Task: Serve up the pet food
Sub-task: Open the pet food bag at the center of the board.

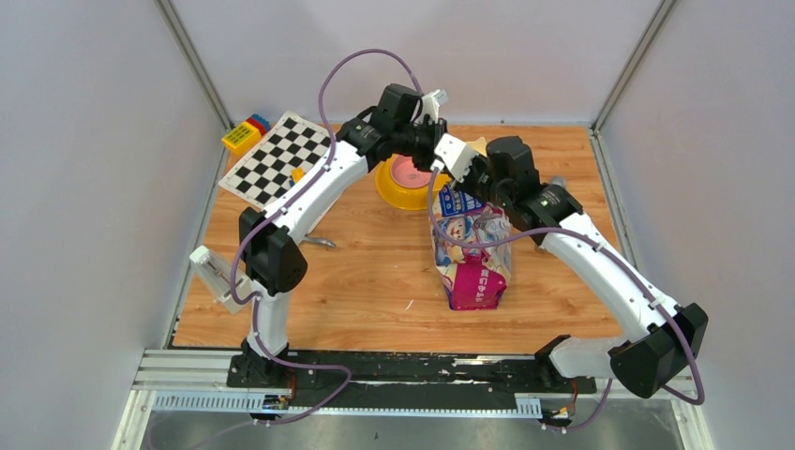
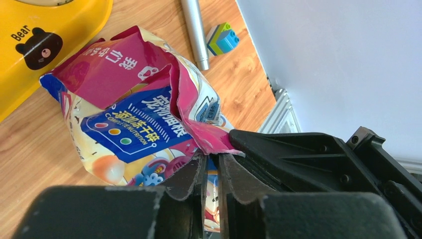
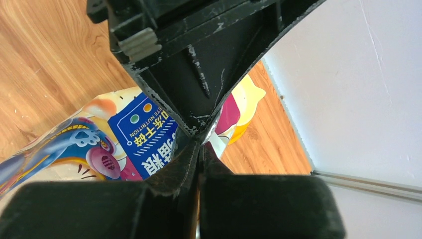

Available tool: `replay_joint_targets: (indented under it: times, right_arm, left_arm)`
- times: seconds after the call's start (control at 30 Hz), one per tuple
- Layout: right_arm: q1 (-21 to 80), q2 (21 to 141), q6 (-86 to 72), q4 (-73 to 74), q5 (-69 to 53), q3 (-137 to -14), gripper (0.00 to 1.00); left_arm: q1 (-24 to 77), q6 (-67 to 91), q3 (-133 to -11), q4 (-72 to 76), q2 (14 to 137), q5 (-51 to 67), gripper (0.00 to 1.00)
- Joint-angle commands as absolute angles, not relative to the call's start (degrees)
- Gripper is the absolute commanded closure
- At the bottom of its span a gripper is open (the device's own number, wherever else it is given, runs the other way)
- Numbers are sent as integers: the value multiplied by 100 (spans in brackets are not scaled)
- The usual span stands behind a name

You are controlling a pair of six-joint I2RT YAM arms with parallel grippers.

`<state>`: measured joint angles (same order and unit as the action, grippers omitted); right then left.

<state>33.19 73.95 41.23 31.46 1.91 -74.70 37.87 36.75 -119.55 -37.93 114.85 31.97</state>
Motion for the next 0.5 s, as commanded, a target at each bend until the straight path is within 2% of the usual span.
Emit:
replay_joint_targets:
  times: [0.0, 0.23, 0.47]
  right_arm:
    - [3375, 7425, 3692, 3198, -303, -7728, 100]
    - [3375, 7410, 3768, 3267, -290, -7761, 100]
    - [3384, 7352, 3810, 3305, -356, -7760, 100]
  left_arm:
    - [3888, 3636, -12261, -3652, 11468, 3211, 78]
    - [3949, 3500, -12458, -3843, 11647, 2833, 62]
    - [4026, 3366, -12779, -3965, 11889, 2474, 58]
